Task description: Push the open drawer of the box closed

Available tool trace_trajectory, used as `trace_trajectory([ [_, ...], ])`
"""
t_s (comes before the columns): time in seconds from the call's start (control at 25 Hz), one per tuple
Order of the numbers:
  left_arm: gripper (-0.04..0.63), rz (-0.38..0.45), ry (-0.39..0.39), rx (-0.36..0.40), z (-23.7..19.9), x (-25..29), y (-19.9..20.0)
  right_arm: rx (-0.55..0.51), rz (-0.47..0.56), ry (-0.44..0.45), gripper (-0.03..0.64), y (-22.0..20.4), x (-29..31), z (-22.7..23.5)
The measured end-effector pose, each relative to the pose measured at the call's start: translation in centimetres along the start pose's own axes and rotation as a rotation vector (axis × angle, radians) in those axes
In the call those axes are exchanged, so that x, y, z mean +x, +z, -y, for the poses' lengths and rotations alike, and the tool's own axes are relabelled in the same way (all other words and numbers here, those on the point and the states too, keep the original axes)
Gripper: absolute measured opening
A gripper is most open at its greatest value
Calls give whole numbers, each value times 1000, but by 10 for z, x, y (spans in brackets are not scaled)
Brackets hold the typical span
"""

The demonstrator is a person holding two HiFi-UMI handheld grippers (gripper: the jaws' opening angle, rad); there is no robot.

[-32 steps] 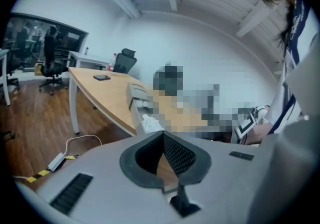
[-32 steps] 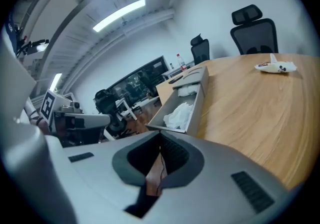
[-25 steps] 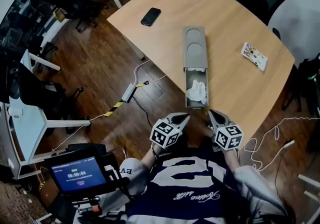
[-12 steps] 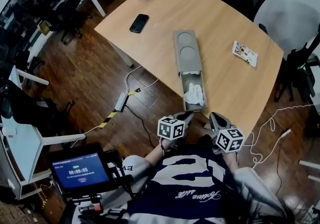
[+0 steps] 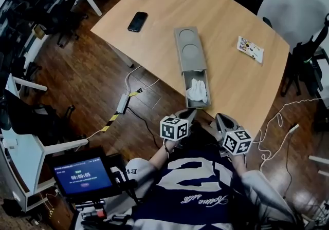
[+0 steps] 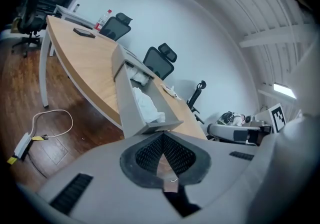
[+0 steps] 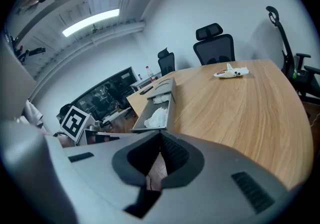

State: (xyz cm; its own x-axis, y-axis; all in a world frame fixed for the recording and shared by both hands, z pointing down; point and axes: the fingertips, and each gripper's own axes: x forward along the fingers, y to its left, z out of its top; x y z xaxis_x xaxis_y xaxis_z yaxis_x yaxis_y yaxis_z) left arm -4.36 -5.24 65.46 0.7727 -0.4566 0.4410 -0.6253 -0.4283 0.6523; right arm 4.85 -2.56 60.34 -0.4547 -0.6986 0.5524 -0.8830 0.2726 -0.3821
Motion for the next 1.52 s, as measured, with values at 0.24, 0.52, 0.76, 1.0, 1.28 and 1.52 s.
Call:
trace_trajectory([
  [0.24,0,38,-15,11,13,-3,11,-5,-13,2,-3,1,-6,-1],
  [0.52,0,37,-3,-13,-25,26,50,-14,-29,41,-3,35,53,11],
  [0.76,0,78,43,-45,-46,37,83,-17,-22,63,-3,61,74,24],
  [1.0,0,89,94,-60,-81,66,123,-5,-25,68,-3,85,106,53],
  [1.28,0,118,134,-88,-94,65,141,8,1,51,-3,97,102,63],
  [1.52,0,102,160,-86,-98,65,141,8,3,55,-3,103,102,68],
])
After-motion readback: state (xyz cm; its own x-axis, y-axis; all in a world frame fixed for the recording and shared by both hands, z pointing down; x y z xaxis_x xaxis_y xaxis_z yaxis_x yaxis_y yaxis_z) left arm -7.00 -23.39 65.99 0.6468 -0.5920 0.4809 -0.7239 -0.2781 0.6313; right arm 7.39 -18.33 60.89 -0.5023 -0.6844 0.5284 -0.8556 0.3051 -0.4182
